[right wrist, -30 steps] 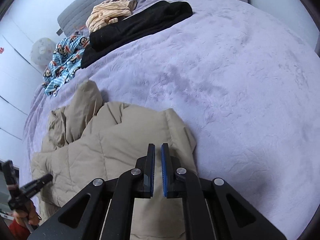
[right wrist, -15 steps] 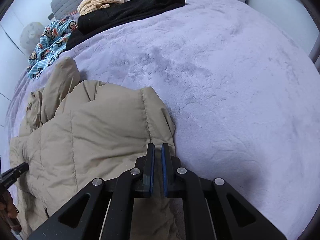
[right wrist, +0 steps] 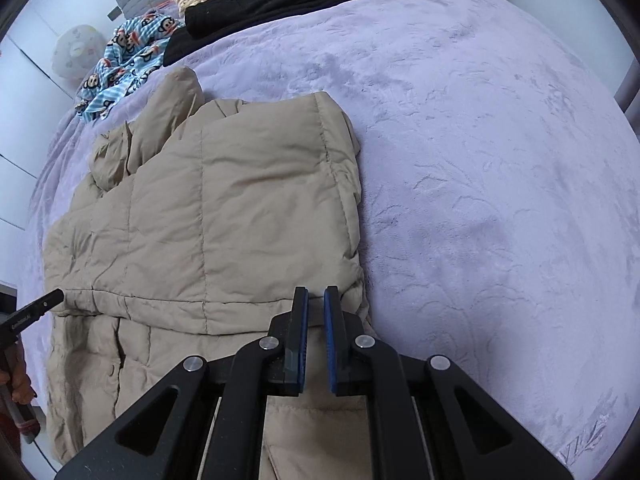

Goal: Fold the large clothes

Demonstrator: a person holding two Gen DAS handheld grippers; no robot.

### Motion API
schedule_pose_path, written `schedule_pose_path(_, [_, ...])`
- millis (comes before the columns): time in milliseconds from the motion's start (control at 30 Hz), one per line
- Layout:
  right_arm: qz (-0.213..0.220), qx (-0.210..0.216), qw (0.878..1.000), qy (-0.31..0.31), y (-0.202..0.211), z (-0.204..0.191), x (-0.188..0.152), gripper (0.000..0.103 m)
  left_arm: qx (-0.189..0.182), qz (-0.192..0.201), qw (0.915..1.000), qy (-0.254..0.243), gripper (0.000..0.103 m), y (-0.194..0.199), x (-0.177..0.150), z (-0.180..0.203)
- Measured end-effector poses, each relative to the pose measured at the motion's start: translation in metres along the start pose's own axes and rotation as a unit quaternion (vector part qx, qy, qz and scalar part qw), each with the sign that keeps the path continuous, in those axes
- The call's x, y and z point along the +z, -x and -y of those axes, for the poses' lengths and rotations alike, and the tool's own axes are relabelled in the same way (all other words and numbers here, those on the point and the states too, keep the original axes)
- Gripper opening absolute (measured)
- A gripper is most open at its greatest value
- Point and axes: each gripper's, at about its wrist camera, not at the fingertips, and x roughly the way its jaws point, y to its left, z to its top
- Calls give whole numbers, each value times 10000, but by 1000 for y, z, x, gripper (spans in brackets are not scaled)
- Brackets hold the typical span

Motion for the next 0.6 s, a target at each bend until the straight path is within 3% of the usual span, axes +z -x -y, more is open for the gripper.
schedule_pose_path(167, [-139, 190, 9996, -149, 17, -7, -8, 13, 38, 62, 10000, 9, 18, 21, -5, 0])
schedule_pose_path(300, [-243, 250, 9992, -194, 27, -15, -18, 42, 50, 58, 10000, 1, 18, 32, -11, 0])
schedule_pose_path(333, [-256, 271, 9991, -214, 30, -17, -22, 45, 41, 35, 10000, 4, 18, 34, -13, 1])
schedule_pose_path(367, [-278, 288, 9990, -216, 32, -19, -24, 45, 26, 0, 10000, 2, 31, 35, -16, 1])
schedule_pose_path(400, [-314, 312, 9988, -219, 35, -22, -28, 45, 25, -33, 10000, 14, 52, 37, -18, 1])
schedule_pose_path(433, [-342, 341, 9986, -223, 36, -23, -29, 45, 43, -18, 10000, 56, 98, 39, -21, 1])
schedule_pose_path(500, [-396, 387, 9982, -229, 39, -27, -34, 45, 14, 172, 9998, 73, 103, 50, -28, 2])
schedule_pose_path(600, [-448, 425, 9979, -215, 43, -32, -40, 46, 19, 43, 10000, 51, 103, 53, -36, 6])
